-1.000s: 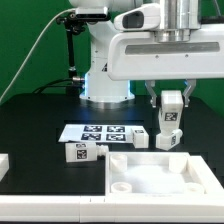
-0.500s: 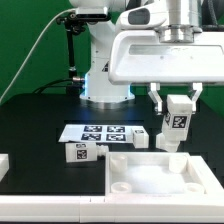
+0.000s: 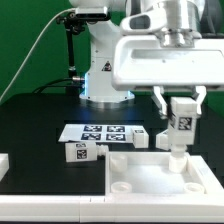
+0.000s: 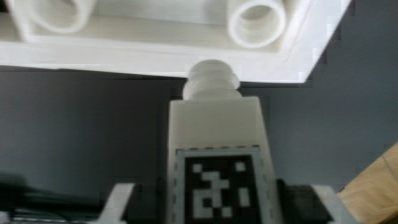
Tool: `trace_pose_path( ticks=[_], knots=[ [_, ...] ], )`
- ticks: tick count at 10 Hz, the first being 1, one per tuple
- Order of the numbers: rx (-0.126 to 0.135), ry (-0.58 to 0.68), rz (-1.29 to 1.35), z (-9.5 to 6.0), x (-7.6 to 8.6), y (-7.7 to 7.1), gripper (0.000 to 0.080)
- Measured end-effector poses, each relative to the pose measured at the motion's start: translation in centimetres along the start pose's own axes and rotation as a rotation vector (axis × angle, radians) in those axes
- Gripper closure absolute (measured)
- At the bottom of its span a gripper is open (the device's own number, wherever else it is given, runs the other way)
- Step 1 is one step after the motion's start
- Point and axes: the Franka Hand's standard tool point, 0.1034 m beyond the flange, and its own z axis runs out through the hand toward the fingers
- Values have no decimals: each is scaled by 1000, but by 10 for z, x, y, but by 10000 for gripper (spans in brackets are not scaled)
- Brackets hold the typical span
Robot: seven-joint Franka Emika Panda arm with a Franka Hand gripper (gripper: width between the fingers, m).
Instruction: Assemble one leg
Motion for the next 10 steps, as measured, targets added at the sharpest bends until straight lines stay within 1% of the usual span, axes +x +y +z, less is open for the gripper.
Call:
trace_pose_path(
  ticks=[1,2,3,7,8,10],
  knots=[
    [0,8,3,9,4,-5,515],
    [2,16,-3,16,3,-11,515],
    [0,15,-8,15,4,-9,515],
    [-1,11,-9,16,1,-9,515],
    [-2,-1,-11,22,-5,-9,515],
    [-2,-12,-14,27,-11,-11,515]
  ],
)
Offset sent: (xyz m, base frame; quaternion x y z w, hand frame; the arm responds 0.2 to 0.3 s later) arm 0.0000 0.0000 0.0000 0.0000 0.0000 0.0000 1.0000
